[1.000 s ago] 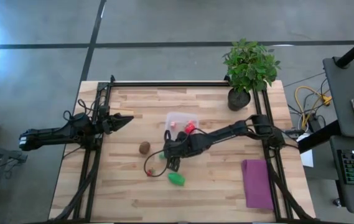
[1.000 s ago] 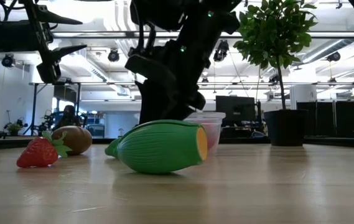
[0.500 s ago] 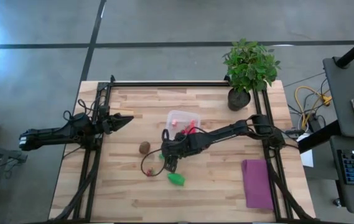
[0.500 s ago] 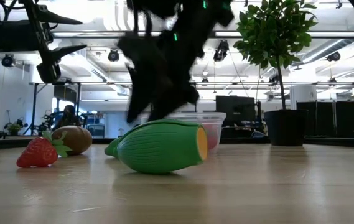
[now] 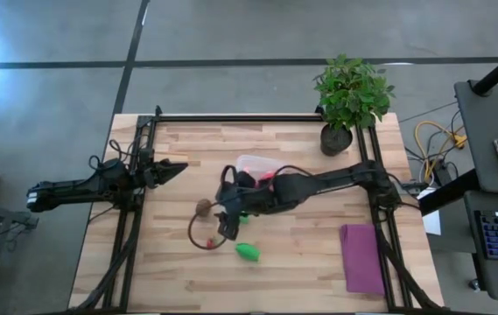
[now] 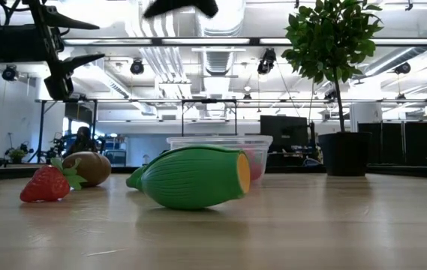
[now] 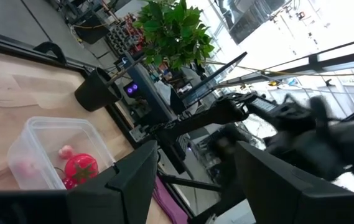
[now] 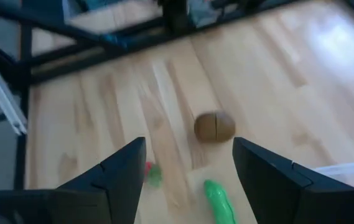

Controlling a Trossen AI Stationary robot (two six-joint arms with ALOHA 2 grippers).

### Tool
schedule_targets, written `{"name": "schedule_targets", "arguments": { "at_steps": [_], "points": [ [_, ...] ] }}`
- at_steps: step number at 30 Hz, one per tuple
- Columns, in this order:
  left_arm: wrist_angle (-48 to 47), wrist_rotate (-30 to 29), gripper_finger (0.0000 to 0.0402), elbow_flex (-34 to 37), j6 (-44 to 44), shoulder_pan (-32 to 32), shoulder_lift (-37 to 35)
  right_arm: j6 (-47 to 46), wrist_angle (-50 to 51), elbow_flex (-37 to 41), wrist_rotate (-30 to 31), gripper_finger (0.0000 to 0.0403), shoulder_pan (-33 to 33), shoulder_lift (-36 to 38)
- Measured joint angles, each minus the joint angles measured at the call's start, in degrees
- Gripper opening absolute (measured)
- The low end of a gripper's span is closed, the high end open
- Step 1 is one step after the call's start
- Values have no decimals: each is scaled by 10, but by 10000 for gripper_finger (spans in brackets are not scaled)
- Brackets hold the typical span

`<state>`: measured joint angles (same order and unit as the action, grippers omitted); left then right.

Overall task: Pick and placing Produce into tupperware
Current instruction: Put the green corn into the transparent bin

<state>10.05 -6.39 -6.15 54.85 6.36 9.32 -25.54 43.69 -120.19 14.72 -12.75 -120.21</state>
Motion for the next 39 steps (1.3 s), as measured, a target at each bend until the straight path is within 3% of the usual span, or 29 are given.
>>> {"name": "schedule_targets", "arguments": {
  "at_steps": [4, 9, 16, 24, 30, 39],
  "points": [
    [15, -42, 201, 0, 0, 0, 4, -11, 67, -81, 50, 232, -9, 1],
    [20, -46, 201, 0, 1, 0, 3, -44, 155, -150, 93, 230, -34, 3],
    [24, -22, 201, 0, 3, 0, 4, -142, 308, -107, 22, 230, -79, -2],
    [23, -22, 201, 0, 3, 0, 6, -106, 229, 36, 60, 230, -159, -23],
    [22, -22, 201, 0, 2, 0, 7, -134, 108, 135, 64, 231, -197, -25],
    [19, -25, 201, 0, 2, 0, 11, -214, 17, 217, 77, 231, -197, -28]
  ]
}}
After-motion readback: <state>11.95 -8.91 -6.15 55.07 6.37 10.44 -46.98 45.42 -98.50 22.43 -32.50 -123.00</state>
